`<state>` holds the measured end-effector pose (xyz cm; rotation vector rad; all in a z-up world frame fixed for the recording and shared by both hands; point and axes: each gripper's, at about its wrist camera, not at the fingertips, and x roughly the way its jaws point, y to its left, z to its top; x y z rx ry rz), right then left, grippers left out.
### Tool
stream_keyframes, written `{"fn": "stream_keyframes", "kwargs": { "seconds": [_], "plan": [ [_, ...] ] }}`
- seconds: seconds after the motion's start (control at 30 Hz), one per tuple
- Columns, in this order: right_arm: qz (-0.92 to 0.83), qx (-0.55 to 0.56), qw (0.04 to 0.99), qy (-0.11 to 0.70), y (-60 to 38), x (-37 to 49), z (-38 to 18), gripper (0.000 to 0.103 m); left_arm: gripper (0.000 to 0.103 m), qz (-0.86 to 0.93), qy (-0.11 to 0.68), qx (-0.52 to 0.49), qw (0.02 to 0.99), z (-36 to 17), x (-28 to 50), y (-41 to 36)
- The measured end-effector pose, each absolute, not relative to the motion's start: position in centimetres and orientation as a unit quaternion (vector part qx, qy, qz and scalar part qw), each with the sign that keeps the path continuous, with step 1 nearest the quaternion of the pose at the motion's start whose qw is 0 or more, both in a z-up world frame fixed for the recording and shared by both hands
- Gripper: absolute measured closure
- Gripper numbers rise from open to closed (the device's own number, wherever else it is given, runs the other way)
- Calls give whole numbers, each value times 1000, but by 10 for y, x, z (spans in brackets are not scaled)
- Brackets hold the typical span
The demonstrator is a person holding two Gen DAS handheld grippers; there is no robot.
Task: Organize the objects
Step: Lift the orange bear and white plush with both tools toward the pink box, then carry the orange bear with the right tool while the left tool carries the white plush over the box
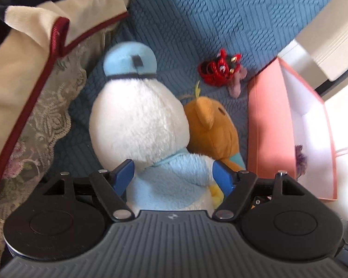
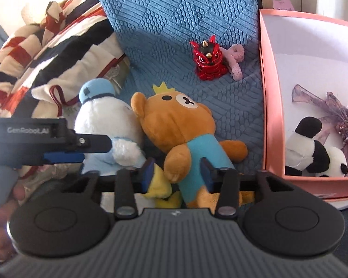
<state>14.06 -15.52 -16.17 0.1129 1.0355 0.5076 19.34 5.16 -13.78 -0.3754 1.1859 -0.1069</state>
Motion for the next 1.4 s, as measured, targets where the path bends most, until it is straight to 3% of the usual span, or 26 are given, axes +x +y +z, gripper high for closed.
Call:
{"fn": "stream_keyframes", "kwargs": {
  "seconds": [0.2, 0.33, 0.77, 0.83, 0.97, 1.4],
  "plan": [
    [252, 10, 830, 497, -147, 145, -177, 48, 21, -31, 560, -176, 809, -141, 198, 44],
    [245, -28, 838, 486, -140, 145, -185, 42, 21, -23, 563, -183, 805, -139, 201, 43],
    [232, -117, 841, 474, -115, 162, -212, 38, 21, 4, 573, -199, 795, -139, 196, 46],
    [232, -114, 841, 474, -114, 164, -213, 40, 21, 6, 572, -200, 795, -137, 195, 47],
    [235, -106, 843, 472, -117, 163, -211, 55, 17, 9, 576, -218, 788, -142, 196, 49],
    [228, -21, 840, 492, -135, 157, -186, 56, 8, 1, 578, -257, 775, -161, 205, 44]
  ]
}}
